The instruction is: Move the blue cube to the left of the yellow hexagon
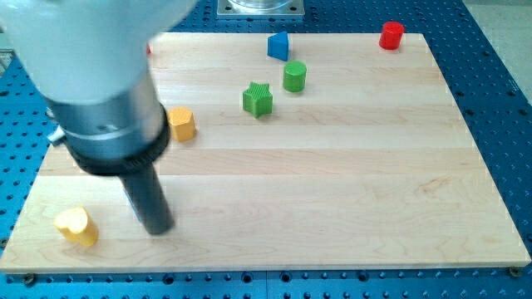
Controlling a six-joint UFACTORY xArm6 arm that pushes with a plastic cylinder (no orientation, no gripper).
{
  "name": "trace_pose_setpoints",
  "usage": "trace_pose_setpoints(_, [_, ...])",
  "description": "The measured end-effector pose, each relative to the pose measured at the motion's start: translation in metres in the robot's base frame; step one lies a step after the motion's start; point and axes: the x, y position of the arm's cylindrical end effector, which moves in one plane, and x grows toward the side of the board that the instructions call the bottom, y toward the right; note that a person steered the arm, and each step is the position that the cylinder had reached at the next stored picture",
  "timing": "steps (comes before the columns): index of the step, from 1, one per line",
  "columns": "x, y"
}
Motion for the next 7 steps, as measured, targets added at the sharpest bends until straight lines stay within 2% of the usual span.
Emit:
trace_pose_setpoints(3, [-0.103, -0.071])
trace_pose_setpoints(4, [-0.067, -0.076])
trace_pose_setpoints(6, [-0.109, -0.089])
trace_pose_setpoints(7, [-0.109, -0.089])
